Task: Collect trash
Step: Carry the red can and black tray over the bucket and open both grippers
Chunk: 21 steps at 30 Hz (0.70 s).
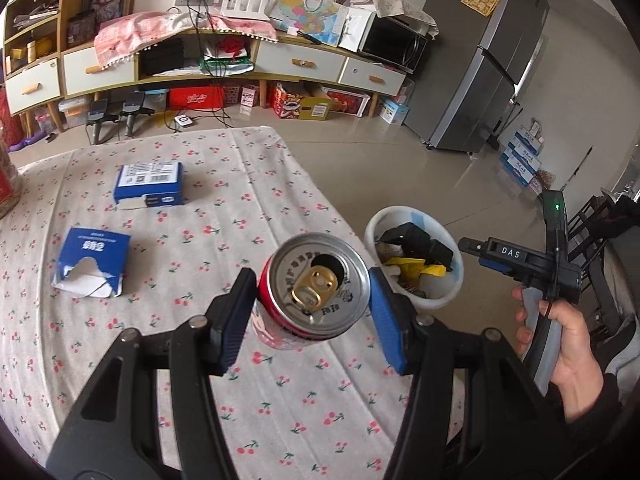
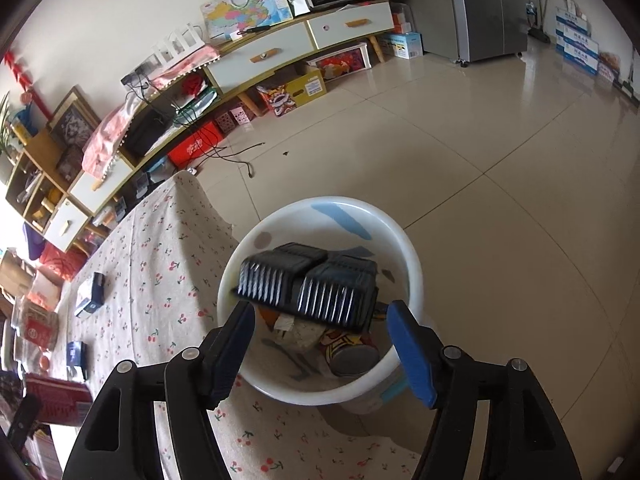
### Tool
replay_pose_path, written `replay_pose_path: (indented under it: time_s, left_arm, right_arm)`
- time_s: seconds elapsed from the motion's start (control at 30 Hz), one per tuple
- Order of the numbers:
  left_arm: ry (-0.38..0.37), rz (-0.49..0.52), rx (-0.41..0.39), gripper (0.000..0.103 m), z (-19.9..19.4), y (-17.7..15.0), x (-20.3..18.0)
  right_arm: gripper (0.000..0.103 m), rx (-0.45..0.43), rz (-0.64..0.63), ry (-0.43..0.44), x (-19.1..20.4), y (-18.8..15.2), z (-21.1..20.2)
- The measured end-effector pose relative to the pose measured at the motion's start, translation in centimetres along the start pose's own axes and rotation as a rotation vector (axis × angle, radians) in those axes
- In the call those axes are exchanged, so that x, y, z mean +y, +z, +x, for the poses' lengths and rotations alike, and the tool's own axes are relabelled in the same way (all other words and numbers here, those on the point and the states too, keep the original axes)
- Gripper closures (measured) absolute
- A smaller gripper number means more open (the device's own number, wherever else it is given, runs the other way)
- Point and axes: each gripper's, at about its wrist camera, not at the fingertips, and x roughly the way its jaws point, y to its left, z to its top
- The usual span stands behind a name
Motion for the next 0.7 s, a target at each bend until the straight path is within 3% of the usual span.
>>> replay_pose_path:
  time_s: [0.43,0.7]
  left_arm:
    - [-0.173,0.042,0.055,0.045,8.0,2.9,-8.7]
    - [-0.197,0.039,0.110,0.045,12.1,2.4,-11.2]
  right_arm:
    - [0.030,0.010,0.087,0.002,-4.7,-1.3,-3.8]
    - [0.030,-0.016,0.113,-0.006,-6.1,-1.5,-5.0]
